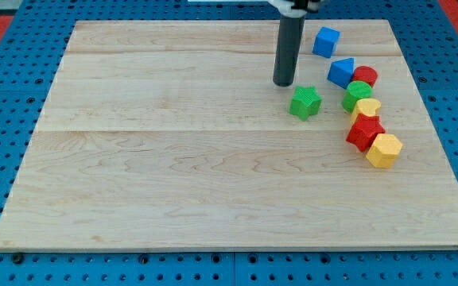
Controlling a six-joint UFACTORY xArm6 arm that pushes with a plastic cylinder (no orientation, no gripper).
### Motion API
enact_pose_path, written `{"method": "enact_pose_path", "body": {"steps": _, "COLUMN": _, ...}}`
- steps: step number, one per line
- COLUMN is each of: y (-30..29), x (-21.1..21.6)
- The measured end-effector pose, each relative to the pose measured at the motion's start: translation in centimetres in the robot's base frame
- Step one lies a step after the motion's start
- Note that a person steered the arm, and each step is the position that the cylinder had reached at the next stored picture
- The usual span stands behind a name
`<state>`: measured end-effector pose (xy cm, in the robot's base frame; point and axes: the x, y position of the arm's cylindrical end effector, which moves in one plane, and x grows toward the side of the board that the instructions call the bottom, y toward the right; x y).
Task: Slide the blue cube to top right and then to left
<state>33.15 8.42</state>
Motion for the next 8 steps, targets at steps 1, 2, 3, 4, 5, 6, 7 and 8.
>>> {"method": "enact_pose_path", "body": {"steps": 1, "y": -0.5, "x": -3.3}}
{"method": "enact_pose_path", "body": {"steps": 2, "y": -1.9, "x": -6.7}}
{"method": "enact_pose_path", "body": {"steps": 3, "y": 1.8, "x": -9.0}}
{"method": "enact_pose_path", "body": {"steps": 4, "y": 10.0, "x": -9.6}}
{"method": "enact_pose_path", "body": {"steps": 5, "y": 14.5, "x": -10.9}}
{"method": "enact_pose_path", "body": {"steps": 6, "y": 15.5, "x": -14.0}}
{"method": "enact_pose_path", "body": {"steps": 7, "y": 21.8, "x": -13.2}}
{"method": "enact_pose_path", "body": {"steps": 8, "y": 22.7, "x": -11.5}}
